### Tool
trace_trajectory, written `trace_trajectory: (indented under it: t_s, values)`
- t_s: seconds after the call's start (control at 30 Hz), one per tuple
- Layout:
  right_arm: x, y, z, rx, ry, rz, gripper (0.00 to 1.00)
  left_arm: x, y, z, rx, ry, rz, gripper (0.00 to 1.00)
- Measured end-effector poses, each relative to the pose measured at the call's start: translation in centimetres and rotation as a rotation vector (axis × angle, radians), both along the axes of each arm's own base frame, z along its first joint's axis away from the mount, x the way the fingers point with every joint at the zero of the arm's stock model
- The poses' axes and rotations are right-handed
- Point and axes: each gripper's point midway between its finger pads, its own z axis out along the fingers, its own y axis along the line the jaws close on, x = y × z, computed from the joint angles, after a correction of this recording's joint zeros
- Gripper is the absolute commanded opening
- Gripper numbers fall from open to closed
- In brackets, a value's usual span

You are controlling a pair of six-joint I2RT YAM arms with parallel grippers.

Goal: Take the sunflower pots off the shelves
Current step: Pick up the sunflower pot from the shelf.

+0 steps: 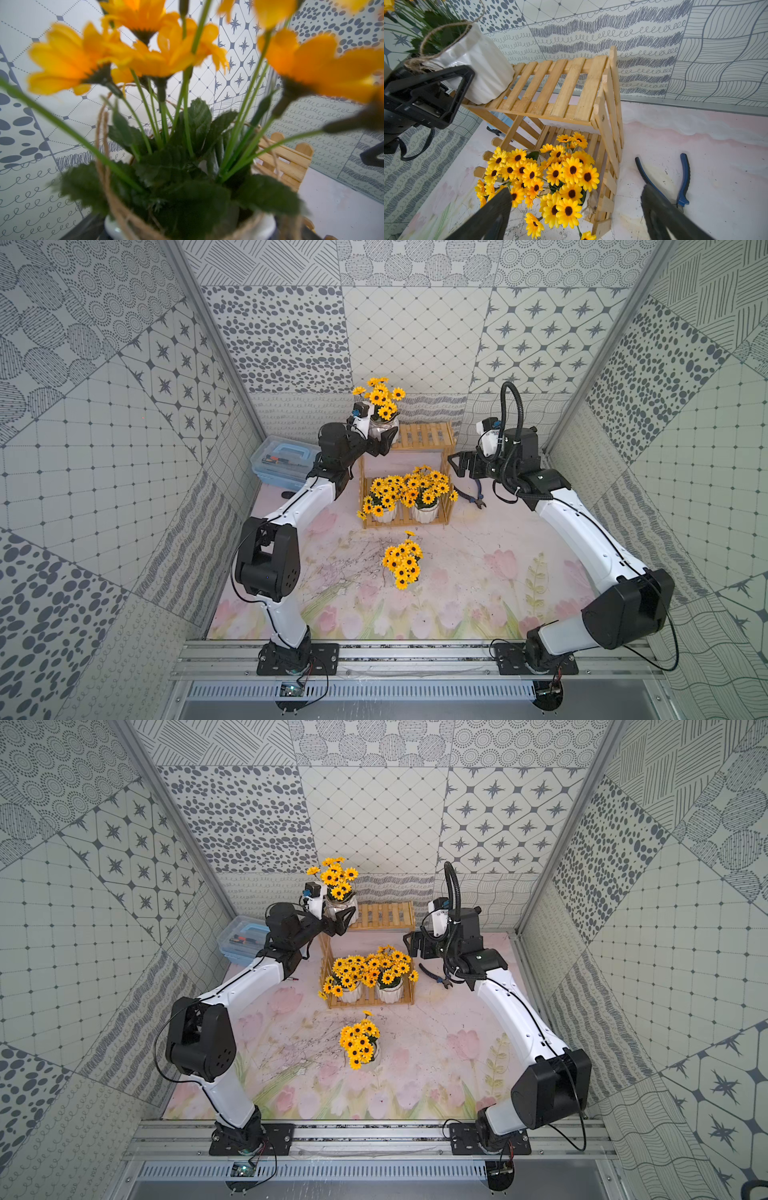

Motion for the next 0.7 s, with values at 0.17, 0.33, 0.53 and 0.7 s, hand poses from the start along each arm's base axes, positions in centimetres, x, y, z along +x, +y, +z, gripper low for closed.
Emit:
trace_trajectory:
  t_s: [0.17,0.33,0.53,0.7]
  values:
    - [0.0,0.0,-0.2,-0.001,0.003,-0.001,0.98,-0.5,0.1,0.5,0.001,0.010,-0.001,0.00]
    - [-0.1,0.0,-0.7,-0.004,0.014,0.000,0.98,-1.2,0.4,1.9,-0.004,-0.014,0.000,0.00]
    - [-0.2,0.0,-1.2,-0.004,0.023,0.004,0.98,-2.3,0.7,3.2,-0.009,-0.034,0.000,0.00]
    - [-0.2,0.1,-1.4,-0.003,0.028,0.007,0.98,-4.1,1.3,3.9,0.001,-0.040,0.006,0.00]
